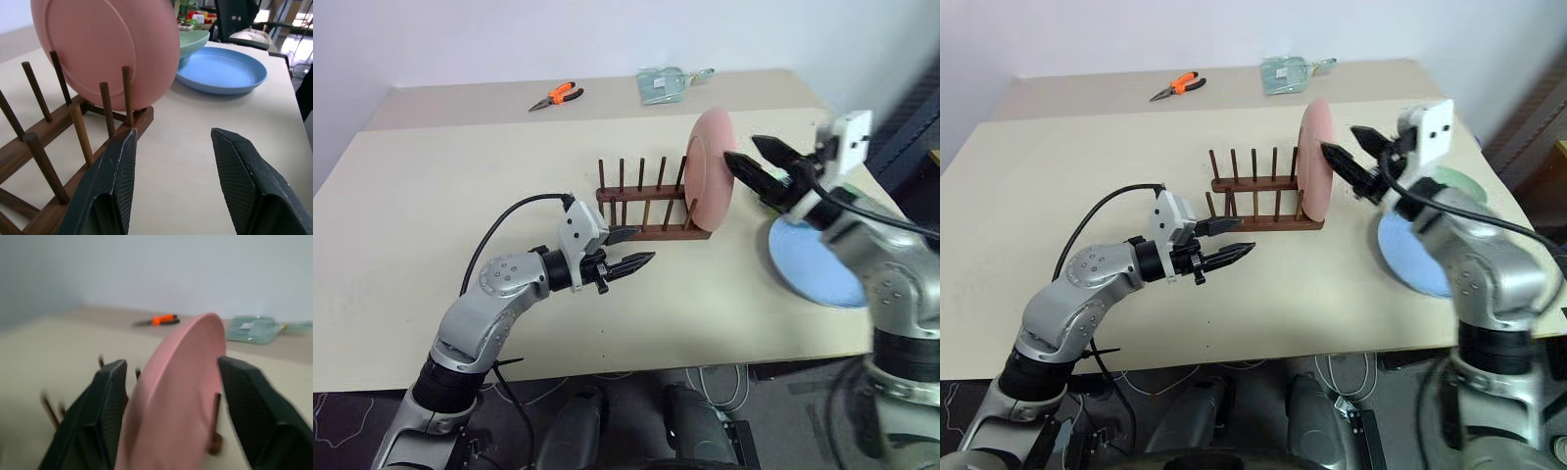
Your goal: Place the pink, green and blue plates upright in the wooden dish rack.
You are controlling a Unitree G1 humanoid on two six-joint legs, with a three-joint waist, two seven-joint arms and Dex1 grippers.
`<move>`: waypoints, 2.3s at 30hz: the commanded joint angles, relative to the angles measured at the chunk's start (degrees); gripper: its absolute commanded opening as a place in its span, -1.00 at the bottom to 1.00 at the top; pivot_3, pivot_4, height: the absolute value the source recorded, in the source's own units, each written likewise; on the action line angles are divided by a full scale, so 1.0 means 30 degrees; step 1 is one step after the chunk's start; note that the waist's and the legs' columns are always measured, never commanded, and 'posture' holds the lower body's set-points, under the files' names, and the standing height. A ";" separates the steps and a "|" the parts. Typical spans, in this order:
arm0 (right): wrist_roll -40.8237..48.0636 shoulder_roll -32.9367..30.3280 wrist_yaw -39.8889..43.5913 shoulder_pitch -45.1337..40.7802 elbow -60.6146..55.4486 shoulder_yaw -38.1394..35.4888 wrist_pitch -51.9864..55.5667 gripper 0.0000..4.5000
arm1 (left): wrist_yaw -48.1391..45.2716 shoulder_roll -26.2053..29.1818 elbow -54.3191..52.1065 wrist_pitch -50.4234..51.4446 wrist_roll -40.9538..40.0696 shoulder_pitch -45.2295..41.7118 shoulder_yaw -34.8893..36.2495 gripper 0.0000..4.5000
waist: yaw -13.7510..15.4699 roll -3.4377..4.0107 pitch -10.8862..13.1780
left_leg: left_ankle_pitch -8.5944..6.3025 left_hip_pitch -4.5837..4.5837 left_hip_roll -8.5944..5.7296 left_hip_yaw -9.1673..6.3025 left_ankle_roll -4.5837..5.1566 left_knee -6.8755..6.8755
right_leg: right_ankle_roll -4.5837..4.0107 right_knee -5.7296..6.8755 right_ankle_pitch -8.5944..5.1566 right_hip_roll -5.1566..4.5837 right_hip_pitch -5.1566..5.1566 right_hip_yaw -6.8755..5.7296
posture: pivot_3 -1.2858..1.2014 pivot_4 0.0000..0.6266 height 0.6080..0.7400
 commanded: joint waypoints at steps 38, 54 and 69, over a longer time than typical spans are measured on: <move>1.3118 0.5569 -0.8229 -0.2875 -0.5323 -0.0442 -0.1445 -0.98 | -0.0613 0.1001 0.1989 -0.2450 0.0899 0.1521 0.2774 0.09 | -0.0116 -0.0001 0.0017 | -0.0013 0.0061 0.0036 0.0012 0.0025 0.0017 | -0.0035 0.0028 0.0003 -0.0014 0.0012 0.0056 | 0.03 -0.52 1.00; 0.7234 0.7529 -1.1355 -0.1542 -0.4895 0.4745 0.0221 -0.98 | -0.0308 0.1027 0.0698 -0.2162 0.0481 0.3031 0.3612 0.09 | -0.0097 0.0011 0.0012 | 0.0003 -0.0157 0.0029 0.0023 0.0005 0.0039 | 0.0001 0.0079 0.0060 -0.0002 -0.0257 0.0062 | 0.03 -0.52 1.00; 0.3882 0.7582 -1.0725 -0.2224 -0.3697 0.5212 0.2110 0.24 | -0.0295 0.0735 0.0587 -0.1935 0.0433 0.2690 0.3076 0.09 | -0.0123 0.0011 0.0011 | 0.0004 -0.0156 0.0031 0.0031 0.0006 0.0042 | 0.0001 0.0083 0.0065 0.0004 -0.0257 0.0062 | 0.03 -0.52 1.00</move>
